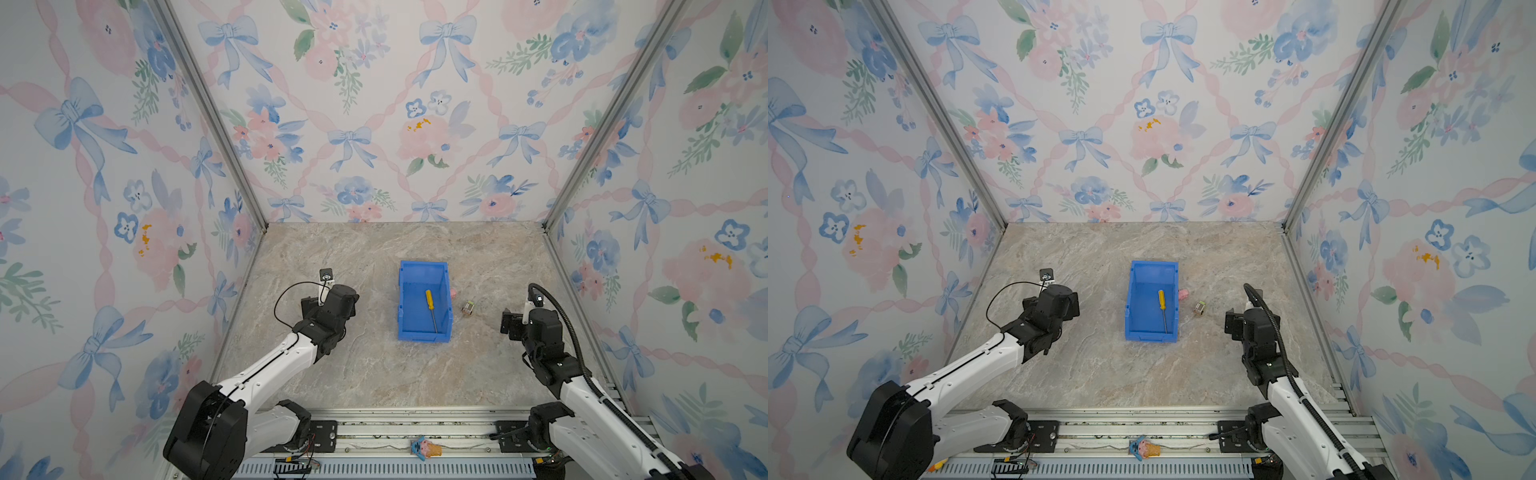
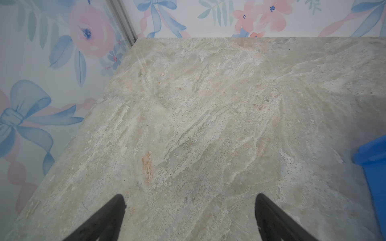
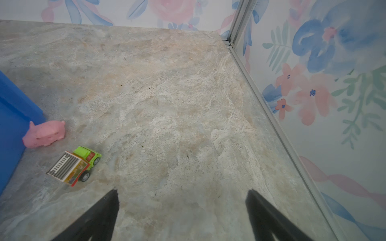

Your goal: Put the screwdriver in the bin

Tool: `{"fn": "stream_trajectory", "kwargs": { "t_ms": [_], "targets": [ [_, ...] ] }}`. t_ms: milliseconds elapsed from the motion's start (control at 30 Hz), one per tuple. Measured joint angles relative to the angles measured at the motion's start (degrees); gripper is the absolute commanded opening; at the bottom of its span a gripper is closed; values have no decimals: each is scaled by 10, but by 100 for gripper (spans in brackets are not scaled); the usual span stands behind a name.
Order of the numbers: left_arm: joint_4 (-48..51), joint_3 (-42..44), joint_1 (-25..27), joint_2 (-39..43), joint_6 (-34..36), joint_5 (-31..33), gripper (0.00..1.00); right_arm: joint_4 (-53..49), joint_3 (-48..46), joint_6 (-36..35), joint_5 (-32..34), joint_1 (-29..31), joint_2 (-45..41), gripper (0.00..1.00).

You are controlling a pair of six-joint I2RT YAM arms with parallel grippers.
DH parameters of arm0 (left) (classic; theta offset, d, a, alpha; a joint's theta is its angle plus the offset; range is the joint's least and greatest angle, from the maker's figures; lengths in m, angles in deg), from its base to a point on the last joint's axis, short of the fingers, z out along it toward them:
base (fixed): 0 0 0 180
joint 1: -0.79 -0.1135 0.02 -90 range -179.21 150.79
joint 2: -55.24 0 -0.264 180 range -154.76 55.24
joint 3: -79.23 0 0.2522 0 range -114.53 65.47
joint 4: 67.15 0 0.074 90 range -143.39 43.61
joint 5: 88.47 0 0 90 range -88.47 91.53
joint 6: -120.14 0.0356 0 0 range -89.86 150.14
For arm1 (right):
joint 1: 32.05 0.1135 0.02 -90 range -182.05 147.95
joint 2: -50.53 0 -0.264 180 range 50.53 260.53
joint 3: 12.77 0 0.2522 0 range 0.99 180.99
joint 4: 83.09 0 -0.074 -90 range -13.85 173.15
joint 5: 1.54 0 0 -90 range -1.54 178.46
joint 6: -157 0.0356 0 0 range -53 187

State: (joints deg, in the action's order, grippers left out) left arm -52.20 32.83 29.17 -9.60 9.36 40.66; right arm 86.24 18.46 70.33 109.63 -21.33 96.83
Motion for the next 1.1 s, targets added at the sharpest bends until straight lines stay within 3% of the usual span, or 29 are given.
{"fn": "stream_trajectory", "kwargs": {
  "t_ms": [200,767,1100],
  "targets": [
    [-175,127,-46,54,83,-18,98,96,-21,-11,-32,-48,71,97],
    [-433,177,-166,-31,146,-133,97,330,35,-25,-125,-81,315,97],
    [-581,235,-177,-92,170,-188,98,459,35,-19,-124,-81,416,97]
  ]
}}
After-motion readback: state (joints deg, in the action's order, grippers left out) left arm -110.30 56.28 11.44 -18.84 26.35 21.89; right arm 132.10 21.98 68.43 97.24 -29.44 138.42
